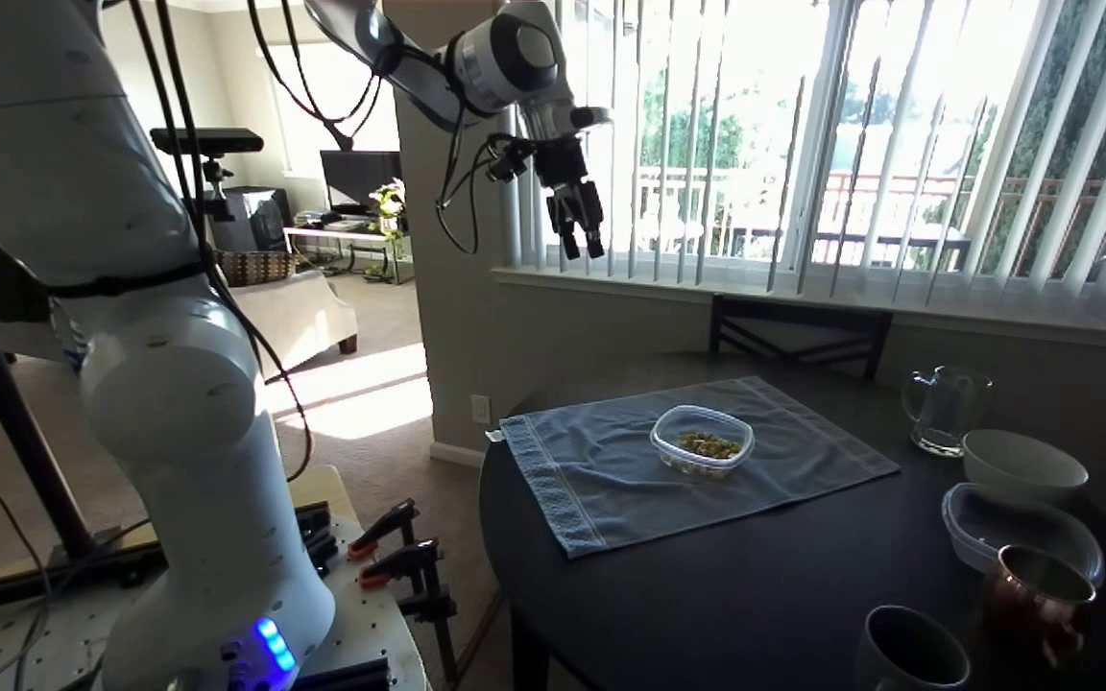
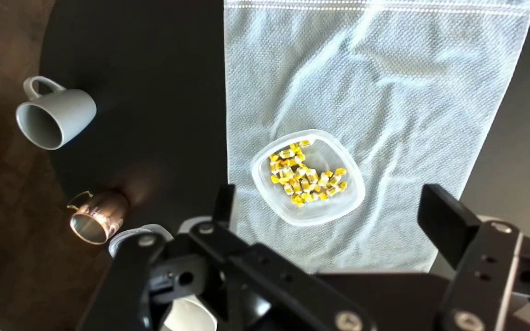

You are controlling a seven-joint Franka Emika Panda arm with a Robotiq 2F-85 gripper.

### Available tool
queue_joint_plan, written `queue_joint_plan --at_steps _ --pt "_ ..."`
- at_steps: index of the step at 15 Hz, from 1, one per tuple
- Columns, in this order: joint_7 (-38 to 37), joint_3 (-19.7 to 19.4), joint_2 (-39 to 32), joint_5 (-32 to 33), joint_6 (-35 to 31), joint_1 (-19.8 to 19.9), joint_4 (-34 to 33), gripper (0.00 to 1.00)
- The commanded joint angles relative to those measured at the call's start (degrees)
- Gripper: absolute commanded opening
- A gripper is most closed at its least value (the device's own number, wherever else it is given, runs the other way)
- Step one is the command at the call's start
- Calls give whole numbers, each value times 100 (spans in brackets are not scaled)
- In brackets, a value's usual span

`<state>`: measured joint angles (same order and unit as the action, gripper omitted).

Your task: Pick up the clear lunch box and spill all the candy onto the blue towel

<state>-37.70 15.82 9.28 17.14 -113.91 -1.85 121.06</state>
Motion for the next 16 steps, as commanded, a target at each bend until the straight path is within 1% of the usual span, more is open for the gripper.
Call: queue_joint_plan --at_steps 1,4,5,6,7,8,9,11,13,14,16 --pt "-17 -177 -28 25 16 -157 -32 100" --pt "-21 -185 -35 24 16 -161 -38 100" --pt "98 -180 111 -86 -5 -225 74 100" --pt "66 -167 260 -197 20 -304 186 100" --pt "34 -172 251 -254 -34 -348 192 100" --pt "-133 -162 108 -205 -23 -352 99 100" --pt "-148 -171 -21 -178 -51 -363 8 100" --pt "-172 -204 -452 77 -164 -322 -214 100" --pt "-24 -294 -1095 326 -320 -305 -530 100" --pt "52 -350 -1523 438 -381 -334 -786 100" --pt "207 -494 -2211 616 -286 -461 -1328 100"
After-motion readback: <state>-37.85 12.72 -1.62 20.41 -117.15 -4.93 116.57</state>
